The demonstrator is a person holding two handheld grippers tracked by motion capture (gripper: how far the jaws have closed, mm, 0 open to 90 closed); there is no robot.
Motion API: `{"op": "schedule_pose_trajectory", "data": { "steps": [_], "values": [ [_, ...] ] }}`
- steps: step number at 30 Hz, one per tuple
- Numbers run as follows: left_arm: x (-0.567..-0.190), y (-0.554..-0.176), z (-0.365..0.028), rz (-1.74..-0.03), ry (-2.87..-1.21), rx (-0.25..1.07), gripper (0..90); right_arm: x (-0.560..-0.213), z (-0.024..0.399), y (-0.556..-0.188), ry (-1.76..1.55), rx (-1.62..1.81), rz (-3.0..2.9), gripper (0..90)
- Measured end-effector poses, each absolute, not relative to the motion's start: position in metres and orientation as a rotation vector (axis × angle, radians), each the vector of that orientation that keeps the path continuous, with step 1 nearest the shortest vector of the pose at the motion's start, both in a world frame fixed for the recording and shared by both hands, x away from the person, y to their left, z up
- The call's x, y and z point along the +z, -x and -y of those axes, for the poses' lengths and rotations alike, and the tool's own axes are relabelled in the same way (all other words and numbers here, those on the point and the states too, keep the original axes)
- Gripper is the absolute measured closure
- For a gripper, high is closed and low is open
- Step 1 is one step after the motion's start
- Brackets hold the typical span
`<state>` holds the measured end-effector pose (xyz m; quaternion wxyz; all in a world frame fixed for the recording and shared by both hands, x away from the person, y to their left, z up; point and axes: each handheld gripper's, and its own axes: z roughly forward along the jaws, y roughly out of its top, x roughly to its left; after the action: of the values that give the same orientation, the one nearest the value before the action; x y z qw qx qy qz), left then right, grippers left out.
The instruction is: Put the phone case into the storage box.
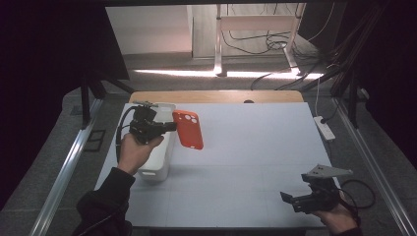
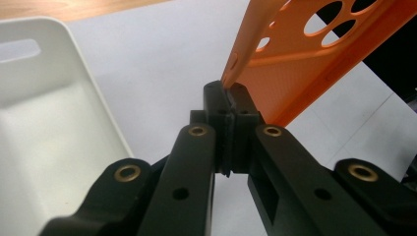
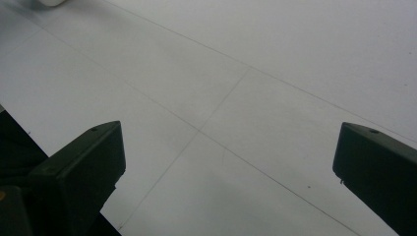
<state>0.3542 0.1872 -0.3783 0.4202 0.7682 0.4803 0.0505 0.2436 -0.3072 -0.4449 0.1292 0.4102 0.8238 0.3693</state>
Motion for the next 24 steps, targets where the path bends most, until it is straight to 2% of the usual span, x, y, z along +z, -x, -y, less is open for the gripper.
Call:
{"op": "schedule_pose_trajectory", "data": {
  "steps": [24],
  "values": [
    [-0.353,-0.372,-0.219,-1.297,-1.913,0.220,89.5,-0.448,0.340,-0.231,-1.270,1.077,-2.309,0.0]
  ]
}}
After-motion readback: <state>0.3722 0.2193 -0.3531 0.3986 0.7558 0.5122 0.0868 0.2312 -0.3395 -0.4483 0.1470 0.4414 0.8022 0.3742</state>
